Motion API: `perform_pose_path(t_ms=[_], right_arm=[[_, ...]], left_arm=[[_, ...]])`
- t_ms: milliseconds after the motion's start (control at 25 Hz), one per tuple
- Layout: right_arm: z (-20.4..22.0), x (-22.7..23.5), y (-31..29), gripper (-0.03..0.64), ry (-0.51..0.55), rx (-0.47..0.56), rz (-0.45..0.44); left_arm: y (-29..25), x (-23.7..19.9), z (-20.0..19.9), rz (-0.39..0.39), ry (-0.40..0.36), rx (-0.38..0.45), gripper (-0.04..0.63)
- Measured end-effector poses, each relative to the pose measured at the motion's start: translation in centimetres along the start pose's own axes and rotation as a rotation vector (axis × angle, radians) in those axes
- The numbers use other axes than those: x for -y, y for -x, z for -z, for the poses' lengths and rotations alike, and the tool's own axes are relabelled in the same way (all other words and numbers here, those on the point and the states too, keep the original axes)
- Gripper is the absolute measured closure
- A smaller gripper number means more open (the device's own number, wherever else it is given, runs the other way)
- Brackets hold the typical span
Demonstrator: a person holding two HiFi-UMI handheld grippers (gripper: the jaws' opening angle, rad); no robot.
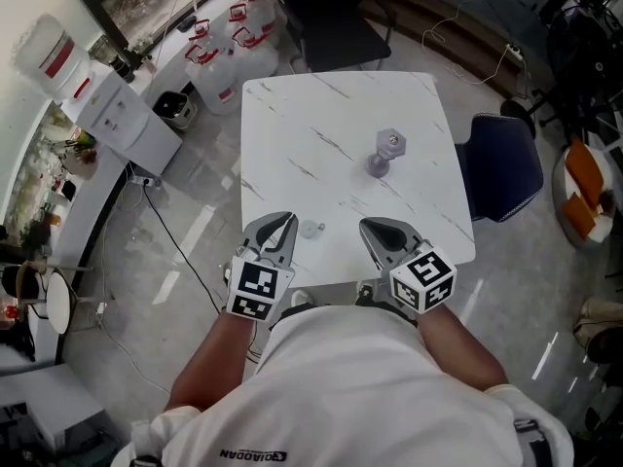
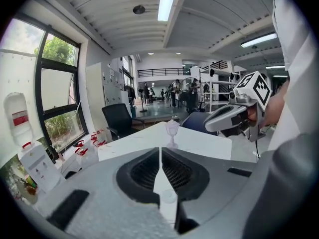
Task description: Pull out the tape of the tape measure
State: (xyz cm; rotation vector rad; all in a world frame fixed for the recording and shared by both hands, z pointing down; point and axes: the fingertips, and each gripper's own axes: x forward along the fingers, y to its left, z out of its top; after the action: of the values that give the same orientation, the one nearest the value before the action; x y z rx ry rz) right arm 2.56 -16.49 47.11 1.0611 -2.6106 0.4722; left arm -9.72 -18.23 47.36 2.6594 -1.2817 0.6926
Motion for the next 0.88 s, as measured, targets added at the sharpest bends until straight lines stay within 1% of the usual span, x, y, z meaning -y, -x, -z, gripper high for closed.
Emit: perform_pose_path(t_ms=[360, 880], right_arm=[[0.6, 1.2, 0.9, 0.612, -0.017, 0.01, 0.001], [0.7, 1.5, 1.7, 0.611, -0.031, 0.028, 0.019]], left_arm=[[-1.1, 0.5, 0.1, 0.001, -0.032, -0.043, 0.54], [-1.5, 1.4, 0.6, 0.016, -0.063, -0.07, 0.472]])
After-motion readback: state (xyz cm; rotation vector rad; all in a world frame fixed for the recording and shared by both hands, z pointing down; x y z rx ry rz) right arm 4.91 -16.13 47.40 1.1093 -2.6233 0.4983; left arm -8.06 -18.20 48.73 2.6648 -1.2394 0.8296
